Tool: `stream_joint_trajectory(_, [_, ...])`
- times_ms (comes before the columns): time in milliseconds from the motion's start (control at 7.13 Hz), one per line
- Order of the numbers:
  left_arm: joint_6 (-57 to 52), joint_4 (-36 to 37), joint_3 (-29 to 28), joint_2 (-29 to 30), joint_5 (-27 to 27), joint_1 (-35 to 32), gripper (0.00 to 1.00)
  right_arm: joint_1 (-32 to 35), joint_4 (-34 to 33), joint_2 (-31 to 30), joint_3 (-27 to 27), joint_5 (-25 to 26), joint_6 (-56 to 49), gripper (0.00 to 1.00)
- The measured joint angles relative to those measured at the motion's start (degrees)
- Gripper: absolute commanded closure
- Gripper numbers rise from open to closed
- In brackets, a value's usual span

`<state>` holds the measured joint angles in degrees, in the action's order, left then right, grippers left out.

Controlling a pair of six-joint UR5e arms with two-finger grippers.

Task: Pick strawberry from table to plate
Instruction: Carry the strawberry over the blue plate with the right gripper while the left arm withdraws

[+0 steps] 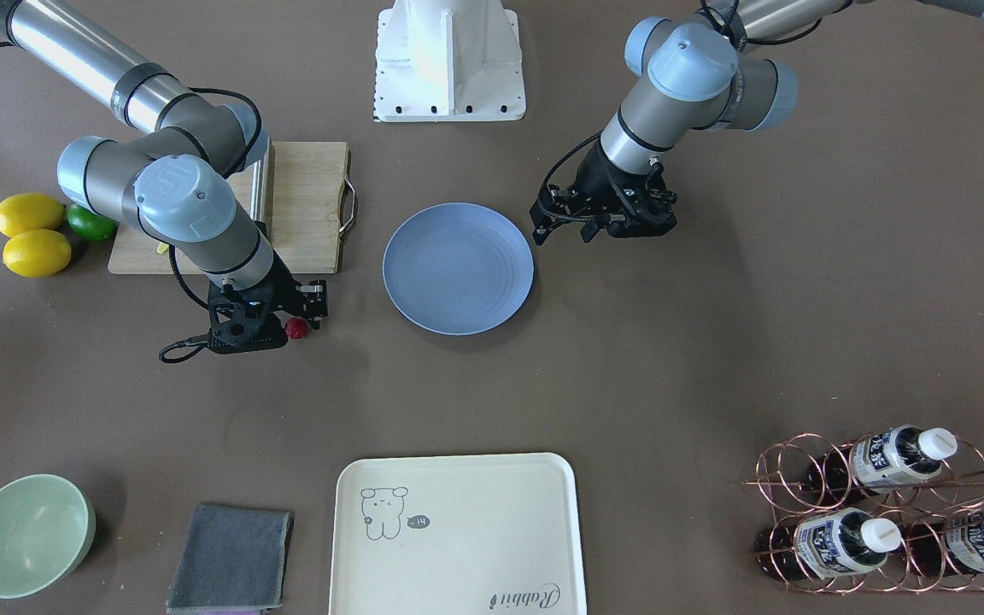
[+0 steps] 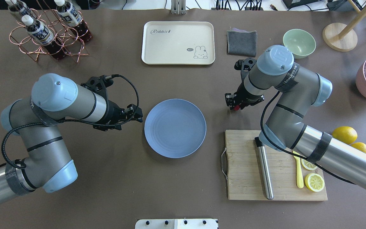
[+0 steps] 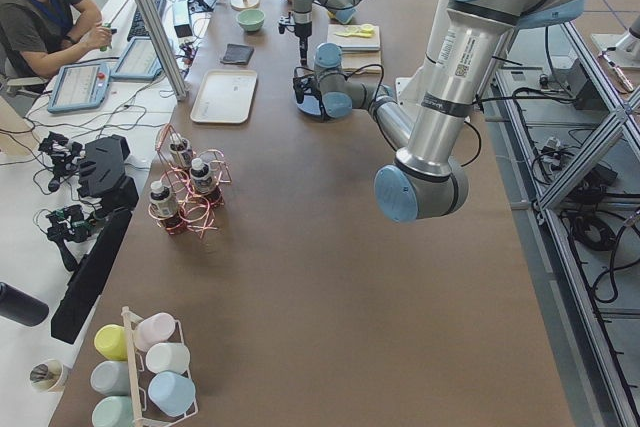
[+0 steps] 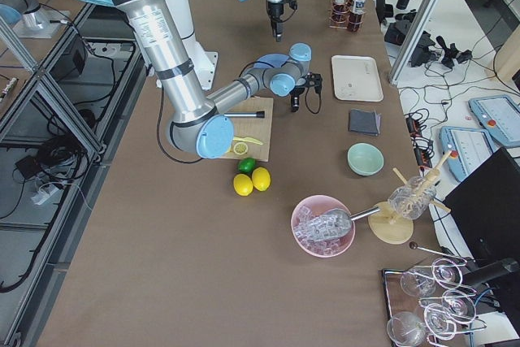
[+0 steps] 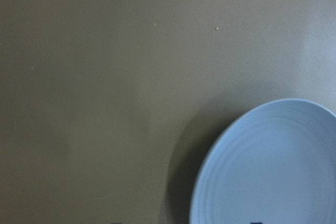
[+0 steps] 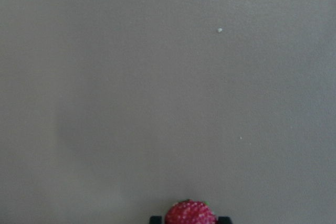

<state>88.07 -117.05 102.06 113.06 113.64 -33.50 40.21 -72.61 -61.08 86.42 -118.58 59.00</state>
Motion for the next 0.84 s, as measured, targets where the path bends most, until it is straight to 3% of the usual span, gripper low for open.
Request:
stream_joint_trajectory(280, [-2.07,1.16,0.84,-0.82,3.69,-4.47,0.15,0.13,-0.02,1.94,0.5,-0.43,2.27,1.0])
stream_joint_trajectory(561, [-15.93,7.02,2.43,-4.24,8.89,-13.04,0.15,-1.4,-0.32,5.25,1.16,-0.33,7.56,1.0])
stream_joint_trajectory(841, [-32.66,13.42,2.43,-8.05,9.92,-19.66,0.15,-6.41,-0.49,8.37,2.09,2.95,14.15,1.0])
